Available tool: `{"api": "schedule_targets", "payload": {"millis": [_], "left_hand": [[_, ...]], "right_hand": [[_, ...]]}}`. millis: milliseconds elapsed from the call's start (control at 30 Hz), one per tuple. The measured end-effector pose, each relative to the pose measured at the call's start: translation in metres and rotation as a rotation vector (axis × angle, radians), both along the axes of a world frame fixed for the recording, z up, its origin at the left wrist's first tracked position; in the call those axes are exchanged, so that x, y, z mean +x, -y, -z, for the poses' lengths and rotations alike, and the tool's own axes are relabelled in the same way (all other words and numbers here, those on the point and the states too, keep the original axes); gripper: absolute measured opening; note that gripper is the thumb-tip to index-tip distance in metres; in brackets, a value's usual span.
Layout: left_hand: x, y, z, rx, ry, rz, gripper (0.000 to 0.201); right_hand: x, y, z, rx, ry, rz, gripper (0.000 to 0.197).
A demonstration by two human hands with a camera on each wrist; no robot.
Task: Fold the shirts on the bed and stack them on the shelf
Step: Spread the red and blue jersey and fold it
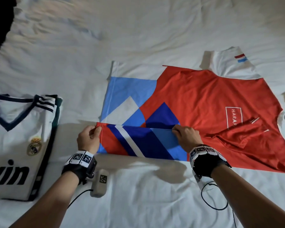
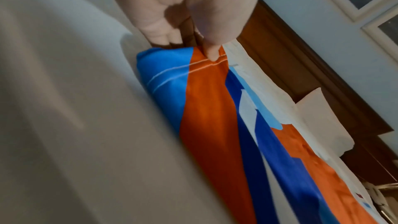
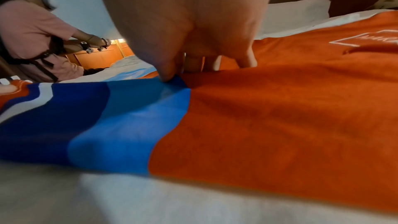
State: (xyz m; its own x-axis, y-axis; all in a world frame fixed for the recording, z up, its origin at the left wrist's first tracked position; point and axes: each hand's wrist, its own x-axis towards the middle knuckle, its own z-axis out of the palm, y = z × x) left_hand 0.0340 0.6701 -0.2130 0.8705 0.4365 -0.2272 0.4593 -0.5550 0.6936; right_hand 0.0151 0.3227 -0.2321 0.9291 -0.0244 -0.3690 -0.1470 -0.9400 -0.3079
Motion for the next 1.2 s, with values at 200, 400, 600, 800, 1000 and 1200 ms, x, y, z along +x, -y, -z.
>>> {"api": "schedule_targets", "payload": {"millis": [200,400,600,800,1000,1200], "left_hand": [[0.011,0.008,0.011,-0.014,0.047,-0.019,0.016],[0.002,0.009,0.014,0.183,-0.001,-0.027,0.025],[-0.014,0.021,0.010,0.440,-0.162,0.095,0.042],[-0.005,0.016,0.011,0.496,-0.276,0.214,0.048],[-0.022,0.000,0.003,0.433,-0.310,0.140,0.047],[-0.031,0.015,0.005,0.458,-0.265,0.018,0.038]], "right_hand": [[0.007,0.001,0.001,-0.029,0.008,-0.004,0.020],[-0.032,-0.045,-0.012,0.005,0.266,-0.028,0.076],[-0.075,-0.083,0.020,-0.064,0.198,-0.409,0.093],[-0.061,-0.083,0.027,-0.119,0.228,-0.391,0.080],[-0.068,-0.084,0.013,-0.087,0.141,-0.503,0.088],[-0.072,-0.076,-0.001,0.147,0.034,-0.449,0.104]]}}
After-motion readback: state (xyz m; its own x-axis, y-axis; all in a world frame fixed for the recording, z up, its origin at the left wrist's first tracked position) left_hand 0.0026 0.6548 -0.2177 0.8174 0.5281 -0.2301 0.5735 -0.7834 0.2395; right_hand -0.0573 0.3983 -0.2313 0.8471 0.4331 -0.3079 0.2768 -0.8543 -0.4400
